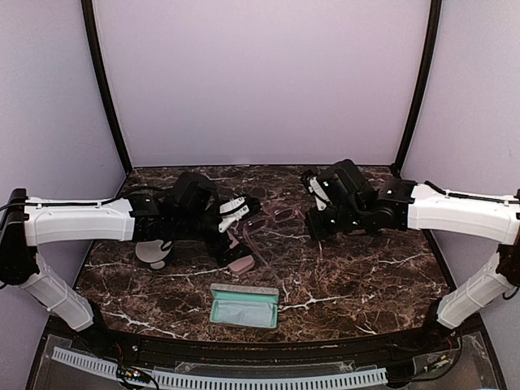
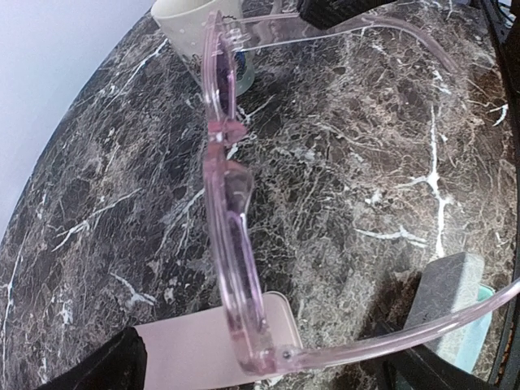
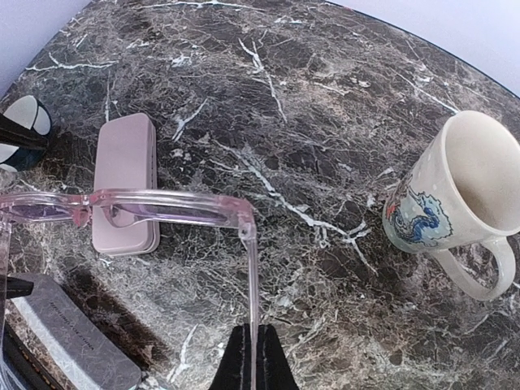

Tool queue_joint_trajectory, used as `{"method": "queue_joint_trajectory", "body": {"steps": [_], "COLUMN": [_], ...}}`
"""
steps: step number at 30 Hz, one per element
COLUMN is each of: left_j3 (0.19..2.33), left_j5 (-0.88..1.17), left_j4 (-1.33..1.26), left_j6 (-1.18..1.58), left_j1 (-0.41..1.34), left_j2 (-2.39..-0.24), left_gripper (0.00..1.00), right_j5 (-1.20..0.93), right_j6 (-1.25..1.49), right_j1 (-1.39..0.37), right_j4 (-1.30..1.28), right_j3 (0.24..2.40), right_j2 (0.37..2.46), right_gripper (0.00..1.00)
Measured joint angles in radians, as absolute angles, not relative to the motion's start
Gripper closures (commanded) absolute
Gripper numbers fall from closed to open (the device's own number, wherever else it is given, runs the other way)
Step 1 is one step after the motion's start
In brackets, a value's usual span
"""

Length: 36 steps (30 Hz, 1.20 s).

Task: Organize the sunglasses
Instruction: Fold the left temple of the sunglasses on the sunglasses.

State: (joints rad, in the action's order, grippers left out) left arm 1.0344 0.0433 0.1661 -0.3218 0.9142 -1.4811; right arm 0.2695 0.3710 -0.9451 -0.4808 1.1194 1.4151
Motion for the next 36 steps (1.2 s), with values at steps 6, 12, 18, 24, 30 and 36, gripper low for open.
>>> {"method": "queue_joint_trajectory", "body": {"steps": [6, 12, 18, 24, 30, 36], "left_j3": [1.042, 1.089, 1.093, 1.093, 1.093, 1.093], "left_j5": [0.117, 0.155, 0.160, 0.110, 0.029, 0.028], "left_j4": [0.179, 0.203, 0.200, 0.160, 0.119, 0.099], "left_j6": [-0.334, -0.337, -0.310, -0.255, -0.194, -0.163], "left_j1": [0.914, 0.915, 0.915, 0.914, 0.914, 0.914], "left_j2": [-1.461, -1.486, -1.504, -1.525, -1.540, -1.544], "left_gripper": [0.03, 0.03, 0.05, 0.10, 0.19, 0.13], "right_j5": [0.276, 0.301, 0.315, 0.309, 0.306, 0.306], "right_j6": [0.370, 0.372, 0.379, 0.383, 0.392, 0.400], "right_j1": [-0.969, -0.990, -1.023, -1.036, -1.036, -1.036], "right_j4": [-0.478, -0.476, -0.471, -0.463, -0.451, -0.450], "right_j3": [1.119, 1.119, 1.119, 1.119, 1.103, 1.101], "right_j2": [1.415, 1.417, 1.428, 1.428, 1.427, 1.426], "right_gripper": [1.00, 1.00, 1.00, 1.00, 1.00, 1.00]}}
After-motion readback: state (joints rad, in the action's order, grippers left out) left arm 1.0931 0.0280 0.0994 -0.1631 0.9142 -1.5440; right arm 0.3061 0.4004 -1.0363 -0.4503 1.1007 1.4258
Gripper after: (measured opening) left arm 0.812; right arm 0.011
